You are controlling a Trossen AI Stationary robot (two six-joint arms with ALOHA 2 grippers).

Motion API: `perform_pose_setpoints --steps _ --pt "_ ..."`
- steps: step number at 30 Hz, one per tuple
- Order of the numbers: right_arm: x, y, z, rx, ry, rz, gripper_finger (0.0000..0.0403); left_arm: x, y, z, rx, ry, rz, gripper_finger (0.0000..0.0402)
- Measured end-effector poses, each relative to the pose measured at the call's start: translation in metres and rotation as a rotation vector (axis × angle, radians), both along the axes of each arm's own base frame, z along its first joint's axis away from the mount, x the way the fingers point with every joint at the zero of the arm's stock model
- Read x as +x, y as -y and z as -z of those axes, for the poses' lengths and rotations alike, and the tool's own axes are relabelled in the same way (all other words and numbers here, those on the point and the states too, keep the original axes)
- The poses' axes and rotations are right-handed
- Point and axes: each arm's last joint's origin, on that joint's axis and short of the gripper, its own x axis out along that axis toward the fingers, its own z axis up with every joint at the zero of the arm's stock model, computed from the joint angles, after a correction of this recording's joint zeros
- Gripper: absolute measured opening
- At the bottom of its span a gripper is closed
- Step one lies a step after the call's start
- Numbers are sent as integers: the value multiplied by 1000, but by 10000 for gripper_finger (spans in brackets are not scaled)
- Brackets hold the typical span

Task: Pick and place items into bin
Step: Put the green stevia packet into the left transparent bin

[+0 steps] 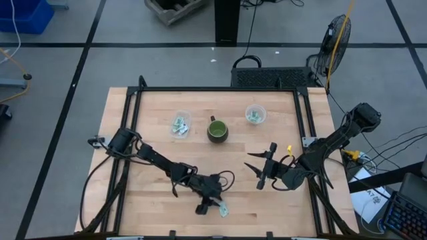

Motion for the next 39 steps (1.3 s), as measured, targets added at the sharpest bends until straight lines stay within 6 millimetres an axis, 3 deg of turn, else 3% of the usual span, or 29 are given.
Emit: perform_pose_setpoints --steps 4,7,14,22,27,32,39 --pt "0 0 0 3 1 1 171 -5 13 -1 195 121 56 127" --pt "0 0 0 11 2 4 171 -8 20 -1 248 150 56 127" --pt "0 0 1 14 2 5 171 -9 29 -6 223 192 46 134" --pt "0 0 1 30 8 8 171 -8 29 -7 212 196 36 204" --pt "0 0 1 30 7 8 171 -7 25 -7 194 184 63 226" --pt "0 0 1 30 7 8 171 -6 23 -7 180 186 90 217" --pt "0 0 1 29 6 8 171 -4 19 -5 187 176 84 167"
